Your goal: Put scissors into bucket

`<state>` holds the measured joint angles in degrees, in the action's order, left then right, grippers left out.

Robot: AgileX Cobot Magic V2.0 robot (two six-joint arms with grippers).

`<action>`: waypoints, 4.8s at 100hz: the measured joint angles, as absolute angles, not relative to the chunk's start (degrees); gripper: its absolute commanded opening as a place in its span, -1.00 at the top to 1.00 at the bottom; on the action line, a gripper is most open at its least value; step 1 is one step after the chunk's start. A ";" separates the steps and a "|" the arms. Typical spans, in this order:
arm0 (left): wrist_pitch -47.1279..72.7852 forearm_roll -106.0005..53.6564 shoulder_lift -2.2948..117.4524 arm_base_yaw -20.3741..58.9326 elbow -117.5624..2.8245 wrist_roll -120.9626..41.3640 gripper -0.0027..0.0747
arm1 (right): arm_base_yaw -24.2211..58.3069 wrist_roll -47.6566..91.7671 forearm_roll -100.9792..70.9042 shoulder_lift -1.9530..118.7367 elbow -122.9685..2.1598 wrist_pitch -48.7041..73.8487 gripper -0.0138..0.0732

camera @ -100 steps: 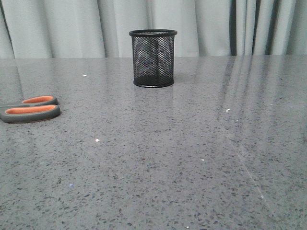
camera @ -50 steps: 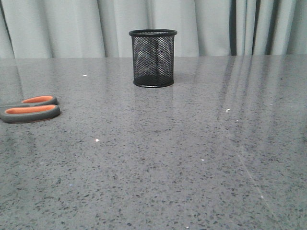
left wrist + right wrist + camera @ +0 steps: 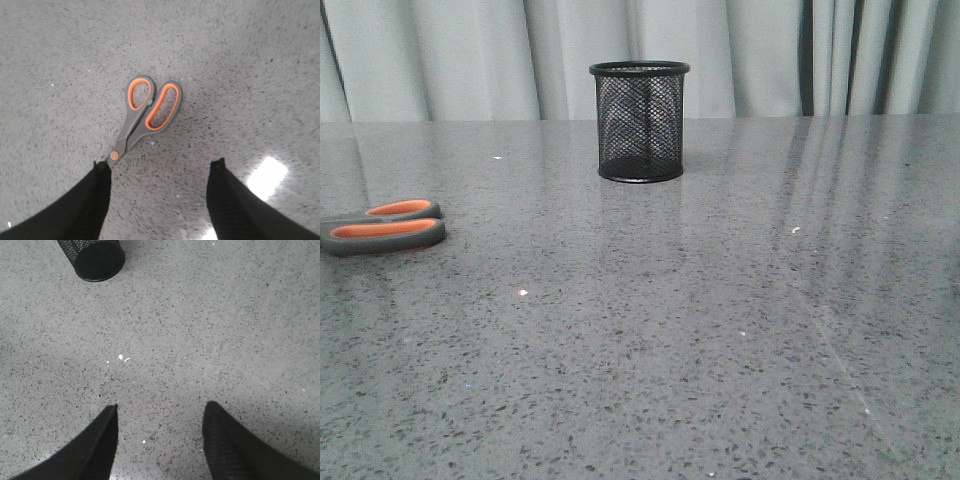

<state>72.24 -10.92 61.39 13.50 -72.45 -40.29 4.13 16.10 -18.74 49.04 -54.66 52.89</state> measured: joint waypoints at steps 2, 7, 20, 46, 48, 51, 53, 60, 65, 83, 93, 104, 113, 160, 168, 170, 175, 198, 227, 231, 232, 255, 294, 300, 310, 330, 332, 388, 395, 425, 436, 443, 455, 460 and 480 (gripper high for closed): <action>72.24 -10.81 62.58 13.50 -72.82 -41.29 -0.10 | 4.13 16.10 -18.74 49.04 -54.66 52.89 -0.12; 72.13 -10.54 65.24 13.50 -73.60 -43.41 -0.10 | 4.13 16.10 -18.74 49.04 -54.66 52.89 -0.12; 71.91 -8.30 71.34 13.50 -75.24 -49.81 -0.10 | 4.78 16.32 -18.74 49.04 -54.66 53.12 -0.12; 71.68 -4.64 78.71 13.50 -75.38 -64.16 -0.10 | 6.50 16.77 -18.74 49.04 -54.66 53.47 -0.12; 71.56 -4.64 79.13 13.50 -75.38 -65.22 -0.10 | 6.56 16.77 -18.74 49.04 -54.66 53.47 -0.12; 71.56 -4.64 79.92 13.50 -75.38 -66.13 -0.10 | 6.65 16.77 -18.74 49.04 -54.66 53.47 -0.12; 71.56 -4.64 80.27 13.50 -75.38 -66.74 -0.10 | 6.65 16.77 -18.74 49.04 -54.66 53.57 -0.12; 71.48 -4.64 82.19 13.50 -75.38 -68.05 -0.10 | 6.65 16.86 -18.74 49.04 -54.66 53.56 -0.12; 71.34 -4.43 83.91 13.50 -75.45 -68.48 -0.10 | 6.65 16.86 -18.74 49.04 -54.66 53.56 -0.12; 70.87 -1.76 89.35 13.50 -75.45 -69.13 -0.10 | 6.65 16.99 -18.74 49.04 -54.66 53.56 -0.12; 70.76 -0.96 91.76 13.50 -75.45 -69.75 -0.10 | 6.65 16.99 -18.74 49.04 -54.66 53.56 -0.12; 70.54 -0.82 93.36 13.50 -75.45 -70.26 -0.10 | 6.65 16.99 -18.74 49.04 -54.66 53.56 -0.12; 70.54 -0.82 94.46 13.50 -75.45 -71.07 -0.10 | 6.65 17.12 -18.74 49.04 -54.66 53.56 -0.12; 70.24 -1.29 98.04 13.50 -75.88 -73.49 -0.10 | 6.65 17.34 -18.74 49.04 -54.66 53.56 -0.12; 70.35 -1.38 98.44 13.50 -76.18 -73.62 -0.10 | 6.65 17.34 -18.74 49.04 -54.66 53.56 -0.12; 70.35 -1.38 98.44 13.50 -76.17 -73.62 -0.10 | 6.65 17.34 -18.74 49.04 -54.66 53.56 -0.12; 70.44 -1.41 98.57 13.50 -76.29 -73.62 -0.10 | 6.65 17.34 -18.74 49.04 -54.66 53.56 -0.12; 70.44 -1.87 98.61 13.50 -76.39 -74.29 0.25 | 6.65 17.34 -18.74 49.04 -54.66 53.56 -0.12; 70.34 -2.09 98.61 13.50 -76.50 -74.39 0.53 | 6.65 17.44 -18.74 49.04 -54.66 53.56 -0.12; 70.34 -2.17 98.61 13.50 -76.50 -74.39 0.53 | 6.65 17.44 -18.74 49.04 -54.66 53.56 -0.12; 70.34 -2.17 98.61 13.50 -76.50 -74.39 0.53 | 6.65 17.44 -18.74 49.04 -54.66 53.56 -0.12; 70.34 -2.31 98.49 13.50 -77.44 -74.16 0.53 | 6.65 17.44 -18.74 49.04 -54.66 53.56 -0.12; 70.78 -10.42 91.66 13.50 -87.64 -71.72 0.53 | 6.65 17.44 -20.36 49.04 -54.66 48.61 -0.12; 70.99 -13.62 90.75 13.50 -89.01 -71.72 0.53 | 6.65 17.81 -22.37 49.04 -54.66 47.45 -0.12; 71.22 -20.04 89.45 13.50 -90.96 -71.18 0.53 | 6.65 20.79 -27.86 49.04 -54.66 45.24 -0.12; 71.56 -30.59 88.51 13.50 -94.96 -67.87 0.53 | 6.65 29.24 -42.52 49.04 -54.66 41.10 -0.12; 71.68 -31.54 88.51 13.50 -95.38 -67.68 0.53 | 6.65 29.78 -43.41 49.04 -54.66 40.74 -0.12; 71.84 -41.78 88.38 17.86 -100.38 -67.21 0.53 | 6.65 55.12 -77.65 58.17 -54.94 42.44 -0.12; 71.61 -41.87 88.38 18.92 -100.38 -67.21 0.53 | 6.65 56.73 -79.92 59.39 -54.94 42.66 -0.12; 68.56 -41.99 88.38 22.38 -100.38 -67.21 0.52 | 6.65 58.11 -81.44 63.87 -61.39 45.04 -0.12; 67.12 -42.09 88.38 23.20 -100.38 -67.21 0.52 | 6.65 58.34 -81.66 65.68 -64.10 45.41 -0.12; 66.27 -42.08 88.38 23.56 -100.38 -67.21 0.52 | 6.65 58.46 -81.79 66.69 -65.16 45.54 -0.12; 65.67 -42.08 88.38 23.81 -100.38 -67.21 0.52 | 6.65 58.46 -82.04 67.92 -66.16 45.83 -0.12; 65.27 -42.08 88.38 23.81 -100.38 -67.21 0.52 | 6.65 58.59 -82.15 68.36 -66.42 45.94 -0.12; 63.30 -42.08 88.38 23.81 -100.38 -67.21 0.52 | 6.65 58.59 -82.65 69.06 -68.00 47.62 -0.12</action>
<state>63.30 -42.08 88.38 23.81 -100.38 -67.21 6.65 58.59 -82.65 69.06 -68.00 47.62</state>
